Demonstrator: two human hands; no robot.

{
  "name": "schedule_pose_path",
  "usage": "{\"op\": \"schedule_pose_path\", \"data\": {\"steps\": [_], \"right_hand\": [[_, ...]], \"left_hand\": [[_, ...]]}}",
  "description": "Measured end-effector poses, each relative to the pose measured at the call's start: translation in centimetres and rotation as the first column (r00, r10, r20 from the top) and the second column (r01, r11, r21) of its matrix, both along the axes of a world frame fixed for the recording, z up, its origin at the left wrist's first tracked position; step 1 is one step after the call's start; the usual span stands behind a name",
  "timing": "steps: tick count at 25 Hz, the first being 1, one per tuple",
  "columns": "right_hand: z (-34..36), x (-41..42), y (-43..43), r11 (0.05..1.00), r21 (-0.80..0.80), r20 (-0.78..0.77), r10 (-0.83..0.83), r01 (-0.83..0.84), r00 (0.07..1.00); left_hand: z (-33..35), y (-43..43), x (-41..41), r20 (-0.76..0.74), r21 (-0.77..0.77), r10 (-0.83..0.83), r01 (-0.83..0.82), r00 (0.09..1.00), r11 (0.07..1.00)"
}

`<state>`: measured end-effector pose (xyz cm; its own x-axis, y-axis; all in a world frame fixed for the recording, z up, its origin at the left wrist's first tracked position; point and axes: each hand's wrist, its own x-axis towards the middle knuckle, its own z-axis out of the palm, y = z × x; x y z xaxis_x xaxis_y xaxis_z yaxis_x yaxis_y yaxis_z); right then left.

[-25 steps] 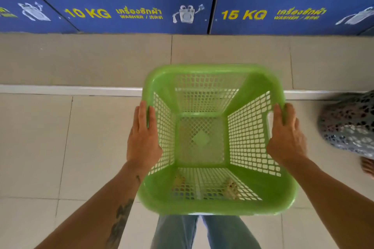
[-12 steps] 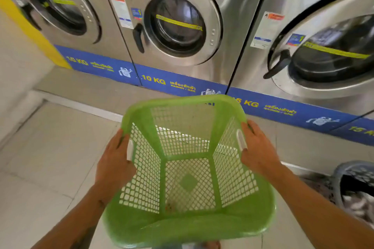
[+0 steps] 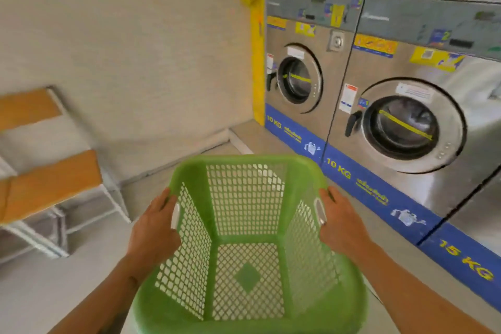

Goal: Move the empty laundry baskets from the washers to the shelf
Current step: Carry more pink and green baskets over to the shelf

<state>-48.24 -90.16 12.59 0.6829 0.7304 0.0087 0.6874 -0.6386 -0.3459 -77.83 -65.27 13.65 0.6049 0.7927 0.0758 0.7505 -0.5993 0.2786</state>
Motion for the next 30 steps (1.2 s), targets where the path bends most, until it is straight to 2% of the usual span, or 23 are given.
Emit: {"op": "schedule_pose_path", "data": {"steps": [4,7,13,21,26,30], "right_hand": [[1.3,-12.0,10.6,0.976,0.045,0.027,0.214,-0.215,0.976],[2.0,-22.5,17.3,0.945,0.055,0.040,0.322,-0.323,0.946],[3.7,-39.9,29.5,0.827,0.063,0.081,0.553,-0.558,0.829],[1.5,-53.9,47.5,0.636,0.107,0.155,0.748,-0.764,0.645],[0.7,-62.3,59.9,0.576,0.103,0.071,0.809,-0.811,0.584],[2.2,-69.2,70.9,0.498,0.131,0.077,0.857,-0.857,0.509]], "left_hand": [[1.3,3.6,-17.2,0.018,0.064,0.208,-0.209,0.978,0.976],[2.2,5.7,-29.3,0.044,0.099,0.291,-0.294,0.956,0.951],[3.6,9.3,-49.6,0.044,0.144,0.512,-0.513,0.858,0.846],[4.2,15.1,-63.0,0.120,0.167,0.716,-0.725,0.688,0.668],[4.2,24.3,-69.7,0.089,0.162,0.792,-0.794,0.604,0.587],[5.8,31.5,-75.5,0.087,0.193,0.850,-0.846,0.520,0.497]]}}
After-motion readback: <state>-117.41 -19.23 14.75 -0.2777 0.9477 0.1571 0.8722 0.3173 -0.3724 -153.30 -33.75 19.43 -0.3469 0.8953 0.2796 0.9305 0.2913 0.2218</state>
